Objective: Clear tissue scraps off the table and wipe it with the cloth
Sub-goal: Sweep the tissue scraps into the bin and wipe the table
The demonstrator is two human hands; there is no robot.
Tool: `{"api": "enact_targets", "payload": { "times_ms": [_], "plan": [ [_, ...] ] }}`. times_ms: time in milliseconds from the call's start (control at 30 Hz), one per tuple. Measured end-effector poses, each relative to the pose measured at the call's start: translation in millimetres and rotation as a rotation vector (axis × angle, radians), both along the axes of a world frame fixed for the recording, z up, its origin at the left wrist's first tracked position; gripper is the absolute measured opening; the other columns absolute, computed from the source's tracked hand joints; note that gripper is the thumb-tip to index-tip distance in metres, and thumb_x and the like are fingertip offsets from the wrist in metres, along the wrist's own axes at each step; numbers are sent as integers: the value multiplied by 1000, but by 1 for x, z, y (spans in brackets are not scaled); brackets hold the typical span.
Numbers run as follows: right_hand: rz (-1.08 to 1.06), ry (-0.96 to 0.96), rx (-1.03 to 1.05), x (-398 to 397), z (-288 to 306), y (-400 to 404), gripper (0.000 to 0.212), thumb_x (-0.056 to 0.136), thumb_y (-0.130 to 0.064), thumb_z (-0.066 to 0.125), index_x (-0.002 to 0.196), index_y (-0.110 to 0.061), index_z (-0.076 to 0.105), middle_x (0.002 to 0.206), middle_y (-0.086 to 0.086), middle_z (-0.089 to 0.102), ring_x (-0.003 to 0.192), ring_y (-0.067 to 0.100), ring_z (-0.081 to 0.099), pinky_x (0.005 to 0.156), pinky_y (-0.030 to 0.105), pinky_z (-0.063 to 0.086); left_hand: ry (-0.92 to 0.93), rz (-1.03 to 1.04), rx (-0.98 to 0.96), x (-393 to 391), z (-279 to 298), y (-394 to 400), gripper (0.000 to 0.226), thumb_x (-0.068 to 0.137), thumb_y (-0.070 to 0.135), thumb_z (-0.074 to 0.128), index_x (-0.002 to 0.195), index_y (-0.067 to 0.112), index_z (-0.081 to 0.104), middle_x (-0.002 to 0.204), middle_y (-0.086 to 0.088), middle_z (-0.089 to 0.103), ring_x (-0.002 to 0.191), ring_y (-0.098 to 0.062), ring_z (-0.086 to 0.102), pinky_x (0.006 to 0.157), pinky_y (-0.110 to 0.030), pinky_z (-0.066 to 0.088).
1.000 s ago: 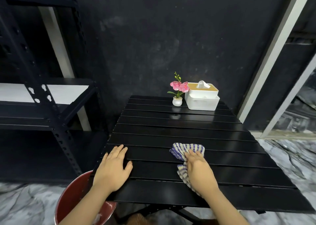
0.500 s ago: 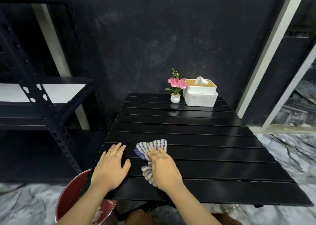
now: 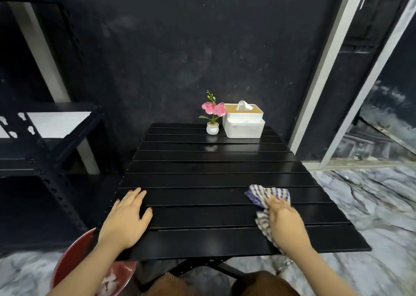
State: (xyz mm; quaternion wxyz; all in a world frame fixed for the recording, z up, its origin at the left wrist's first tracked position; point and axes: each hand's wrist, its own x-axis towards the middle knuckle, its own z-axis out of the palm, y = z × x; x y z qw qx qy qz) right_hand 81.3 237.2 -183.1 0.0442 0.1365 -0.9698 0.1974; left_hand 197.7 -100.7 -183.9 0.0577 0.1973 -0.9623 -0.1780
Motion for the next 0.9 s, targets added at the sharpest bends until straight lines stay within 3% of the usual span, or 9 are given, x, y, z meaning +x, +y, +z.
{"api": "enact_targets", "payload": {
  "times_ms": [67,167,333,667,900],
  "plan": [
    [-32,-46,14,-14,-3,6,40,92,-9,36,130,-5,47,141,17,44,136,29,34,116,34,22,-2,0,-2,0,-1,0,59,94,40,37,147,20,21,158,3,17,147,-14,10,121,-35,8],
    [-44,-76,11,-35,-11,0,49,91,-18,22,134,-4,40,144,17,39,138,28,29,117,32,17,-3,0,-12,0,-1,1,59,95,40,35,148,20,20,158,4,15,147,-13,9,121,-34,8],
    [-27,-65,0,-48,-6,-40,45,92,-6,35,137,-9,35,150,14,29,141,27,20,117,31,15,-2,2,-12,-2,-3,1,59,95,40,34,148,20,19,158,4,14,147,-13,8,121,-34,6],
    [299,15,-16,-10,-6,-138,50,91,-11,42,139,-12,32,152,8,27,142,21,18,117,28,12,6,2,3,-2,-2,0,59,95,40,35,148,21,18,159,4,13,147,-12,7,121,-33,5],
    [484,27,1,13,-6,-124,53,90,-5,36,142,-17,27,154,0,23,144,16,12,116,24,9,-14,-3,11,-3,2,-2,59,94,39,39,147,20,22,158,4,17,147,-14,10,121,-35,8]
  ]
}}
